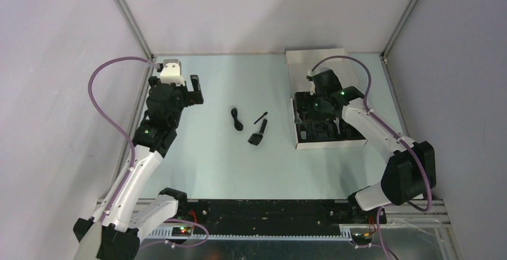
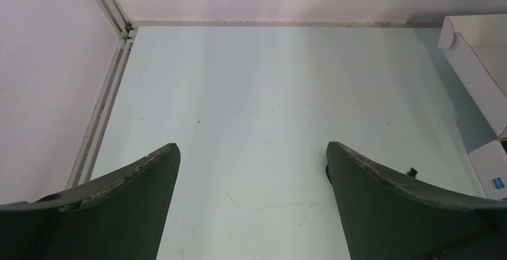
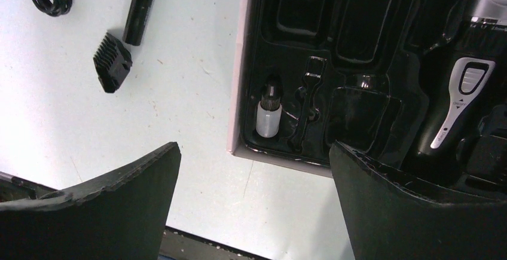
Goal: Sort the hair-cutting tools
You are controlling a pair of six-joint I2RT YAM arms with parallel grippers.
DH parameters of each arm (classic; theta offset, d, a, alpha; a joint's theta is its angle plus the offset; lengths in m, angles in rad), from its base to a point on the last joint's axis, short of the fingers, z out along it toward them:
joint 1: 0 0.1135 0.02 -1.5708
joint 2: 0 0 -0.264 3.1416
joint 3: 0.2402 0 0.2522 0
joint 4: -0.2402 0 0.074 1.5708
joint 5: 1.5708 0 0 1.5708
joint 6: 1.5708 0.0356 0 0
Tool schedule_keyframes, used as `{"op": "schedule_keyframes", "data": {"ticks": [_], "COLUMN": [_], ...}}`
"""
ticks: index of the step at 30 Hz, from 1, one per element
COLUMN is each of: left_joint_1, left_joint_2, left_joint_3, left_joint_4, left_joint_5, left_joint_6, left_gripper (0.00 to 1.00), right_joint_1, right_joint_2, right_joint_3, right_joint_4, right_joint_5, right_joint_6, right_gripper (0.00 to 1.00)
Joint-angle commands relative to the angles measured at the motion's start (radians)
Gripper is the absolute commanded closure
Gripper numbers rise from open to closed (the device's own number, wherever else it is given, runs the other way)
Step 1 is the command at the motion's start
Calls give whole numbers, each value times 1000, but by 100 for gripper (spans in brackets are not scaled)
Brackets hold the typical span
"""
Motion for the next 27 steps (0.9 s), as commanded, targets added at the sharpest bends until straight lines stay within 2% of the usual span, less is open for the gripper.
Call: {"op": "schedule_keyframes", "data": {"ticks": [1,15,27], "left_joint_1": [6,4,4], "left_joint_2": [-23,-27,-31], "left_joint_3": [-4,-10,-11], "left_joint_4": [44,52,55], "left_joint_5": [2,-3,-1], "left_joint_6": [10,17,21], "left_gripper": [0,1,1], "right_joint_1": [-5,24,59], "right_joint_2": [-16,111,164], "right_joint_3": [-16,-68,-84], "right_joint_4": [97,225,227], "right_joint_5": [23,-84,-70], "right_joint_6": [33,109,131], "right_gripper": [1,1,1]}}
